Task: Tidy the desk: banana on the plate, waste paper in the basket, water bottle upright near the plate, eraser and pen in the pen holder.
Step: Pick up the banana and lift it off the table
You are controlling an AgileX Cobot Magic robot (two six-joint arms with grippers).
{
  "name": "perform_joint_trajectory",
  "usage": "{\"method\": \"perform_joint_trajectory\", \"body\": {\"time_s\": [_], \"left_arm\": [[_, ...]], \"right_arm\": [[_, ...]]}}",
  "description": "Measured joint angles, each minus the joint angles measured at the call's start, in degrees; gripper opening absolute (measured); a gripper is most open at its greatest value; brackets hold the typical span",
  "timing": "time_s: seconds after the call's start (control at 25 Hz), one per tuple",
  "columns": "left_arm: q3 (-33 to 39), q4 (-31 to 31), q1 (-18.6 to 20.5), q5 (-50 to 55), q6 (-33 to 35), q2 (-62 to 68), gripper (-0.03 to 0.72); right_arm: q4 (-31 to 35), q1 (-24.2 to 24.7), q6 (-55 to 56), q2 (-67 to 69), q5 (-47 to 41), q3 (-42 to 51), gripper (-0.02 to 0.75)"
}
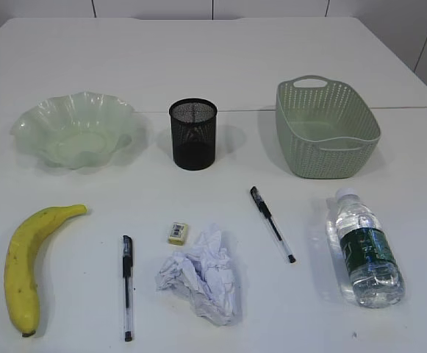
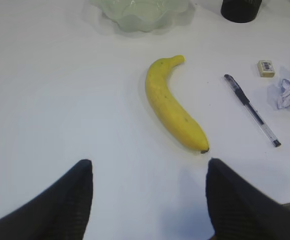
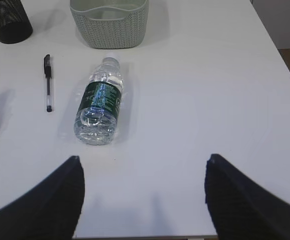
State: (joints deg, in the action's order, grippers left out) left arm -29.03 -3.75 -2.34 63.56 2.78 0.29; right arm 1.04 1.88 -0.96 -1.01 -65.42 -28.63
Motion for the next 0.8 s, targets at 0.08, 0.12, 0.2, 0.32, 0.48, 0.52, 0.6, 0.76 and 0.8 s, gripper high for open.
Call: {"method": "perform_joint_trajectory", "body": {"time_s": [0.08,0.12,0.2,0.32,0.48,0.52,0.6,0.76,0.8], "left_arm": [[0.00,0.00,0.00,0.00,0.00,0.00,0.494],[0.00,0.00,0.00,0.00,0.00,0.00,0.492],[0.00,0.00,0.00,0.00,0.00,0.00,0.489],[0.00,0.00,0.00,0.00,0.00,0.00,0.486],[0.00,0.00,0.00,0.00,0.00,0.00,0.485],[0.00,0.00,0.00,0.00,0.00,0.00,0.485],[0.00,0.00,0.00,0.00,0.00,0.00,0.484],[0.00,0.00,0.00,0.00,0.00,0.00,0.484],[0.00,0.00,0.00,0.00,0.00,0.00,0.484]], "right_arm": [[0.00,0.00,0.00,0.00,0.00,0.00,0.565],[0.00,0.00,0.00,0.00,0.00,0.00,0.565],[0.09,0.00,0.00,0.00,0.00,0.00,0.565],[0.09,0.00,0.00,0.00,0.00,0.00,0.565],[0.09,0.00,0.00,0.00,0.00,0.00,0.565],[0.09,0.00,0.00,0.00,0.00,0.00,0.565],[0.09,0.00,0.00,0.00,0.00,0.00,0.565],[0.09,0.00,0.00,0.00,0.00,0.00,0.565],[0.09,0.00,0.00,0.00,0.00,0.00,0.565]]}}
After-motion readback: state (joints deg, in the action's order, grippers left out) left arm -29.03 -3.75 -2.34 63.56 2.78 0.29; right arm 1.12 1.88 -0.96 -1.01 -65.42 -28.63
